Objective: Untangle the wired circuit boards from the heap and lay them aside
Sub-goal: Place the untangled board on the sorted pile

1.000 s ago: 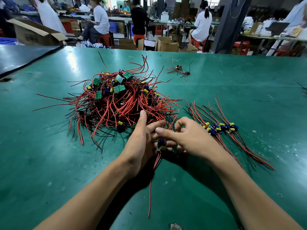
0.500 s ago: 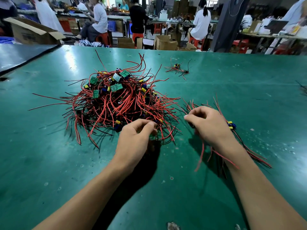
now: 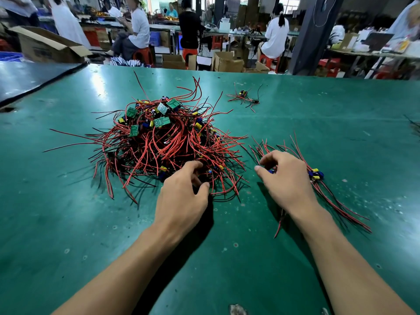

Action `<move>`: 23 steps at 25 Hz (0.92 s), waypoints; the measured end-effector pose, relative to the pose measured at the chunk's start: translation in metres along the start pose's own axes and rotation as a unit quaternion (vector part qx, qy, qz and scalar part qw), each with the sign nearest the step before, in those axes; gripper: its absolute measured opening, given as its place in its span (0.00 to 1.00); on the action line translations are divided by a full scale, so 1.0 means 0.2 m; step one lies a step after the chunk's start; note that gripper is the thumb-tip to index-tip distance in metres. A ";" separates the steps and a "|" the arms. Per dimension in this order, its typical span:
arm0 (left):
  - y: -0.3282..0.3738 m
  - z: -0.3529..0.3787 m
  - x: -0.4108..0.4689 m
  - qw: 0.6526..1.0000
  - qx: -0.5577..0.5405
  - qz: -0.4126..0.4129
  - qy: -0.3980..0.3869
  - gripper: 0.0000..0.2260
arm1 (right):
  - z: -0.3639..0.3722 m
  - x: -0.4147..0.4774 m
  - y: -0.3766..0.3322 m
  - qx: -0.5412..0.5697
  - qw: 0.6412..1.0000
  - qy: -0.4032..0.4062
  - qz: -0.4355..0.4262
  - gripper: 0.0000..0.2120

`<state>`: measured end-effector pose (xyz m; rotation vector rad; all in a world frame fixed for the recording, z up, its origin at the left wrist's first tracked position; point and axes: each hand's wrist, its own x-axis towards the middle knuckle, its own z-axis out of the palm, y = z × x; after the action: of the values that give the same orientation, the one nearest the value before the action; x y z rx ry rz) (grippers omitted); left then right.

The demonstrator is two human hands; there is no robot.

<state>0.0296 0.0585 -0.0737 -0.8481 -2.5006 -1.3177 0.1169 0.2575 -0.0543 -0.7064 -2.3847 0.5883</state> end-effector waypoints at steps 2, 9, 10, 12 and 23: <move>0.01 0.00 0.00 1.000 0.020 -0.001 -0.015 0.21 | 0.02 -0.01 -0.04 0.039 0.998 -0.033 -0.038 0.03; 0.00 -0.01 0.01 0.998 0.049 -0.025 -0.004 0.10 | 0.04 -0.02 -0.02 -0.020 0.998 -0.063 -0.012 0.08; 0.00 -0.01 0.01 0.998 0.048 -0.033 -0.011 0.10 | 0.04 -0.02 -0.02 -0.014 0.998 -0.054 -0.018 0.08; 0.00 -0.01 0.02 0.999 0.018 -0.037 -0.004 0.06 | 0.05 -0.03 -0.04 0.025 0.998 -0.043 -0.028 0.06; 0.08 -0.03 -0.03 0.981 -0.126 0.137 0.053 0.04 | 0.05 -0.09 -0.15 0.219 0.943 -0.238 -0.081 0.19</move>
<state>0.0422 0.0583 -0.0616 -1.0980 -2.0734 -1.5540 0.1127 0.2212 -0.0520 -0.1765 -2.5613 1.2832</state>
